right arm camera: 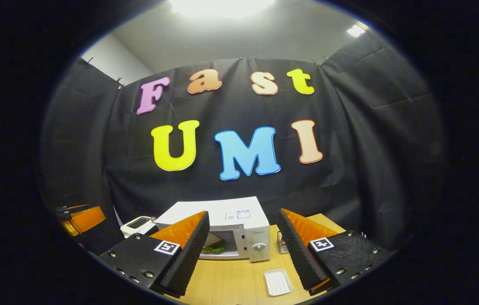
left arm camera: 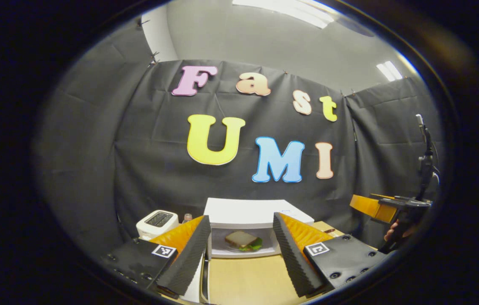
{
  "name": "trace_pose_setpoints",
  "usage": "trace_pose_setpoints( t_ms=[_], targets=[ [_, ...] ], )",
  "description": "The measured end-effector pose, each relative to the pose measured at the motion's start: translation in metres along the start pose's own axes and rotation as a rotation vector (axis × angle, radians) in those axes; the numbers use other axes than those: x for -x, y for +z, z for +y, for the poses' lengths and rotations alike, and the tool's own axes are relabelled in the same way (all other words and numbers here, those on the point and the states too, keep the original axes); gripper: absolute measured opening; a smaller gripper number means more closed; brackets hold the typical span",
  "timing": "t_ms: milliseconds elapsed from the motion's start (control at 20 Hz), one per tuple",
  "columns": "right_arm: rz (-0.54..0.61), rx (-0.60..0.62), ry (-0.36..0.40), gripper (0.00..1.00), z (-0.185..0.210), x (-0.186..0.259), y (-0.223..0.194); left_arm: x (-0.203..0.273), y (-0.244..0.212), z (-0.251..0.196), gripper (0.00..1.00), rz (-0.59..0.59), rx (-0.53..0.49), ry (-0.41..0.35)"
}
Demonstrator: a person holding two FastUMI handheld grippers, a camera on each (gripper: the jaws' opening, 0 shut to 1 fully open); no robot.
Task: Open the microwave oven with the left hand, put the food in, and close the microwave oven.
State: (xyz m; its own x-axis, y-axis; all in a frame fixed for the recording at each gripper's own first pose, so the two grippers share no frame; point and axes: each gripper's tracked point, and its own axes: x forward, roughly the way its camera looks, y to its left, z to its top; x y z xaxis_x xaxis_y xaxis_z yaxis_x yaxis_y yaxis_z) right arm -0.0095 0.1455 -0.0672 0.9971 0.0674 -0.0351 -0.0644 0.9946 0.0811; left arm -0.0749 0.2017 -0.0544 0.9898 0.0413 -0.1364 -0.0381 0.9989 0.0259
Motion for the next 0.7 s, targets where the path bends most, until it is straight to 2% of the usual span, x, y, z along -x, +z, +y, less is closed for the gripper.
trace_pose_setpoints(
  t_ms=[150, 200, 250, 300, 350, 400, 700],
  targets=[
    [0.033, -0.007, 0.020, 0.96, 0.008, 0.003, -0.007, 0.011, -0.017, 0.009, 0.92, 0.053, -0.002, -0.009],
    [0.039, -0.005, 0.025, 0.96, 0.010, 0.003, -0.009, 0.015, -0.020, 0.018, 0.72, 0.060, -0.004, 0.009],
    [0.044, -0.002, 0.026, 0.96, 0.010, 0.003, -0.010, 0.018, -0.024, 0.030, 0.59, 0.067, -0.012, 0.047],
    [0.049, 0.001, 0.029, 0.96, 0.013, 0.000, -0.012, 0.020, -0.033, 0.042, 0.35, 0.085, -0.013, 0.072],
    [0.051, 0.002, 0.031, 0.96, 0.015, 0.000, -0.011, 0.032, -0.038, 0.043, 0.11, 0.112, -0.001, 0.063],
    [0.054, 0.000, 0.032, 0.96, 0.016, 0.000, -0.011, 0.031, -0.049, 0.050, 0.07, 0.126, 0.011, 0.069],
    [0.082, -0.004, 0.036, 0.96, 0.017, -0.002, -0.014, 0.073, -0.102, 0.119, 0.07, 0.264, 0.014, 0.178]
  ],
)
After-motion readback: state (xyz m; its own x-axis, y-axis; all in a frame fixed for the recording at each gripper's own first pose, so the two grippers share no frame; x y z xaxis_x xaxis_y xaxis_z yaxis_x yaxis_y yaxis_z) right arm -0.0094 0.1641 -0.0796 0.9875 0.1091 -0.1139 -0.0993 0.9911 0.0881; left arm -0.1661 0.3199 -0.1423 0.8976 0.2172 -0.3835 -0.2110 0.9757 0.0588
